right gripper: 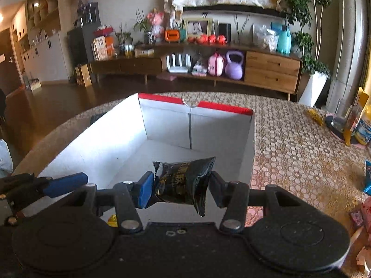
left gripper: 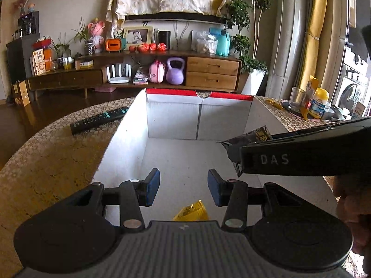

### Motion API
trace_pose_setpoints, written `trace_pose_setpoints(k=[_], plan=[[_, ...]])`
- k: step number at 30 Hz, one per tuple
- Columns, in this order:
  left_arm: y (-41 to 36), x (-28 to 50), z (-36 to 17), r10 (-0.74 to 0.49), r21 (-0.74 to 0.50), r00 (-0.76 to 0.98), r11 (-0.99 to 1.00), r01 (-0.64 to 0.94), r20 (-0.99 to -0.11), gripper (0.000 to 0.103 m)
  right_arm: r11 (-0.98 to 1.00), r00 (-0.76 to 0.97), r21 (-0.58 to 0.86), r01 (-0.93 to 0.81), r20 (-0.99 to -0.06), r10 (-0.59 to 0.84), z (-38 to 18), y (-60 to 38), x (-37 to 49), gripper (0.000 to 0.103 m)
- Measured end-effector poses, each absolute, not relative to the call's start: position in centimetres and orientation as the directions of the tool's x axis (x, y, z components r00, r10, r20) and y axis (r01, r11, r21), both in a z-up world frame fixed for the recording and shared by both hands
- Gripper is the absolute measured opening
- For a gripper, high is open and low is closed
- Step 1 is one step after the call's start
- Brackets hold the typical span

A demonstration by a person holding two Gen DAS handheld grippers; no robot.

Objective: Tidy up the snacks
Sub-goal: 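Lower the black bag into the box and open the right tool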

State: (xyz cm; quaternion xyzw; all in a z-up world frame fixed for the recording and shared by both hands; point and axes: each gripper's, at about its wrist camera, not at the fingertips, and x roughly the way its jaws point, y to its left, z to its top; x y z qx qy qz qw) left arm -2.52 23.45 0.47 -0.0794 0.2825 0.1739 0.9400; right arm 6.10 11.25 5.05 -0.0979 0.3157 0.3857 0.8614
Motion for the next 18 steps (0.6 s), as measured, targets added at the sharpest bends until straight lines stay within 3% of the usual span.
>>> trace_pose_setpoints(k=[12,18], plan=[[23.26,-2.42,0.42,0.281,-0.051,0.778,0.927,-0.372,-0.561,0.045,0.69,0.489,0.064,-0.721,-0.66,0.571,4.9,11.69,6.48,0.052],[23.31,-2.47,0.4,0.285,-0.05,0.778,0.926,-0.375,-0.561,0.045,0.694,0.495,0.063,-0.718,-0.655,0.571,5.02,11.73,6.43,0.062]])
